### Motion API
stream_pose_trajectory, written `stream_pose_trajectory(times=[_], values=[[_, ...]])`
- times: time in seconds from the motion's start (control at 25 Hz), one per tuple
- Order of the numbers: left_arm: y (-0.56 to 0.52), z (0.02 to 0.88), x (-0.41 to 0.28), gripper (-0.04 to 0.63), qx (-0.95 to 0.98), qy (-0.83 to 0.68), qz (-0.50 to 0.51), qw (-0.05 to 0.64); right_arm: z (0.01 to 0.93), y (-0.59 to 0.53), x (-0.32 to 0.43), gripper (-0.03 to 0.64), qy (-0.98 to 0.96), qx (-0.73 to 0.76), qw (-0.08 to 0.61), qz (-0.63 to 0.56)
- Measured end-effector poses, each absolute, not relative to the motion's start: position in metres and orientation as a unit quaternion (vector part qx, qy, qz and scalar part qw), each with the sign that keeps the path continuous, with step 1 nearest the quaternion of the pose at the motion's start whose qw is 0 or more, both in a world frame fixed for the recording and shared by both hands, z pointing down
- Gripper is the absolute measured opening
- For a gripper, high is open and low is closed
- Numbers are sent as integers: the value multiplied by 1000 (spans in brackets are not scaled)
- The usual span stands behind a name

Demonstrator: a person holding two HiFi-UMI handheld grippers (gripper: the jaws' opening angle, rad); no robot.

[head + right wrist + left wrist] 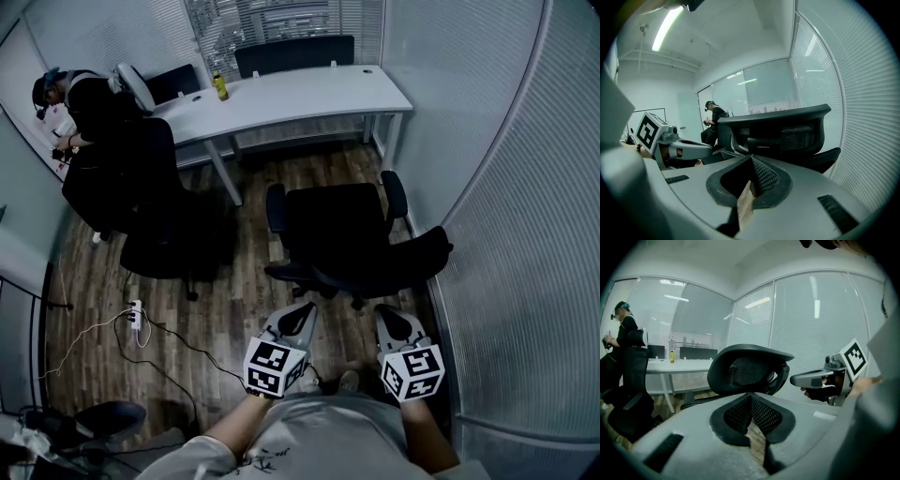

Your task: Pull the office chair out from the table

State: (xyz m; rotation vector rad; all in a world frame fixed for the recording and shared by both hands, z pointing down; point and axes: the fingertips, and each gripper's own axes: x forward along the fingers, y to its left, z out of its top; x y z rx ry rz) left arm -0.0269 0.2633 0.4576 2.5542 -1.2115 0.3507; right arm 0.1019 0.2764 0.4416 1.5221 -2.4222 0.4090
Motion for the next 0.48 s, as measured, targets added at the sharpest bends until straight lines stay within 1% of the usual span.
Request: stream_pose_trajectory(times=[0.2,0.48], values=[[265,460,-18,11,887,-422,128,135,442,280,110,7,-835,517,125,141],[269,453,0,11,886,-425,123,142,442,283,125,7,-839,511,123,142]])
